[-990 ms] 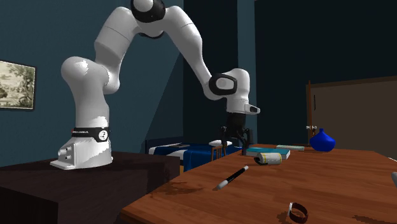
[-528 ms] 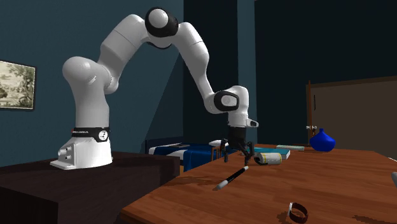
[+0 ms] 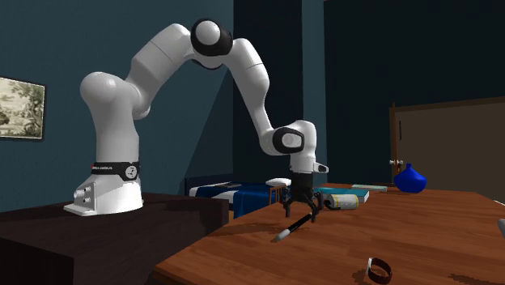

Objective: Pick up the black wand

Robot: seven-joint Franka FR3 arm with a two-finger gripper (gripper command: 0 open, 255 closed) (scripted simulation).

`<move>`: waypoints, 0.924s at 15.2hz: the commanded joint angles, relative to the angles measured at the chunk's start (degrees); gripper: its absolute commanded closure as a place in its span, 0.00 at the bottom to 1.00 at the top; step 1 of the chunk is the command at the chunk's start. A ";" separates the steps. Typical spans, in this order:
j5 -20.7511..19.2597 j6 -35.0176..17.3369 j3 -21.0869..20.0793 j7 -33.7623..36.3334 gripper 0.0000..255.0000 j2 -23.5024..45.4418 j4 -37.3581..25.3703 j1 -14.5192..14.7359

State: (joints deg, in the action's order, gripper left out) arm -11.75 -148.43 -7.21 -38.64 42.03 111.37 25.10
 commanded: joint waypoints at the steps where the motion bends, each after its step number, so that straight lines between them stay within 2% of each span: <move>1: -0.06 -0.29 0.07 0.03 1.00 0.25 0.01 0.03; 10: -0.04 -0.15 0.05 0.04 1.00 0.31 -0.19 0.05; 14: 0.41 1.58 -0.48 -0.30 1.00 -2.53 0.93 -0.36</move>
State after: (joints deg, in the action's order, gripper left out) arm -11.47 -147.35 -7.54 -38.82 40.29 112.01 24.87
